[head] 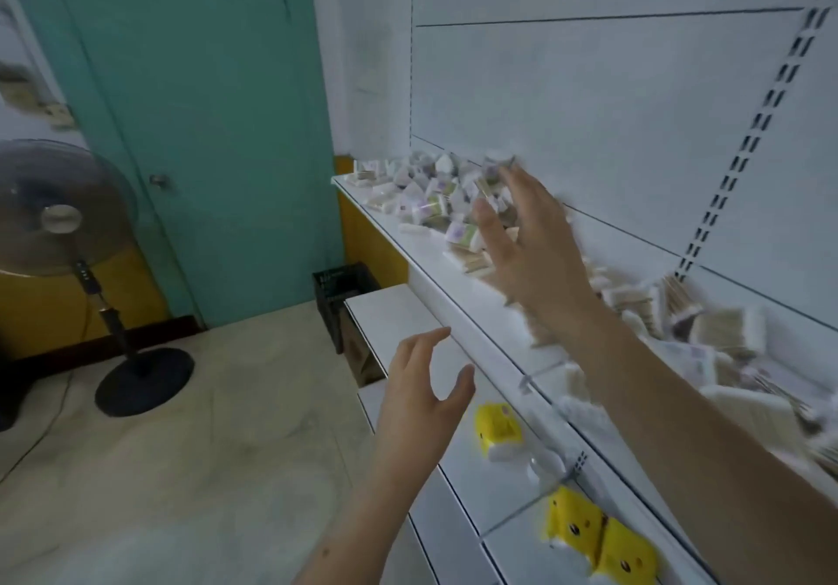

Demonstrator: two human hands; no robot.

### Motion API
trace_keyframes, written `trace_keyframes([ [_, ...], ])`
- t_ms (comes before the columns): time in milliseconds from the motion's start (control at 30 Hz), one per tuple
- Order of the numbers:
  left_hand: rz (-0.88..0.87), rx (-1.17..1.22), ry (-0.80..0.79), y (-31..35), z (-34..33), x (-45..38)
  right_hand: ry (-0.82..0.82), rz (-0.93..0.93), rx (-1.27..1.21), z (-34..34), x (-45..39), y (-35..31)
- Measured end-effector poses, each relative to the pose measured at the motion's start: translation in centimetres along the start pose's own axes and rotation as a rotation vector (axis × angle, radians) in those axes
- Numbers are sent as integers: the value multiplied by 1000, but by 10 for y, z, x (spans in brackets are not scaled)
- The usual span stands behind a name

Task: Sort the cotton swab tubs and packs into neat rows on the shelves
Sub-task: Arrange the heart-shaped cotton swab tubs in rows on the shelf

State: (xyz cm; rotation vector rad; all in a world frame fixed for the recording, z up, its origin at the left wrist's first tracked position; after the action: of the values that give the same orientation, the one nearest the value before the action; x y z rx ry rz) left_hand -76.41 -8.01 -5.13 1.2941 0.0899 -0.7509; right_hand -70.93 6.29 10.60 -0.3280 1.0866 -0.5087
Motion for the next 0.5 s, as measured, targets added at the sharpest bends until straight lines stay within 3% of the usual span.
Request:
trace_keyframes([
  [200, -47, 21, -86, -43, 12, -104, 97, -113, 73, -56, -56, 14],
  [500, -85, 116, -201, -92, -50, -194, 272, -325, 191, -71, -108, 117],
])
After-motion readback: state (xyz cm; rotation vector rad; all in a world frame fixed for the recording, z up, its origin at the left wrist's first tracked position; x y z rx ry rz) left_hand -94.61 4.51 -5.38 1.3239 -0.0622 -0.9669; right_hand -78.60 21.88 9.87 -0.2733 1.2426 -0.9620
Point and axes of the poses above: each hand's wrist, its own x-axis away from the middle knuckle, its own z-axis out of the back of the hand, y = z × x, the point moved 10 cm from there along -x, towards the middle knuckle, and after that the axes turned 14 degrees about y, right-handed, at the moved point
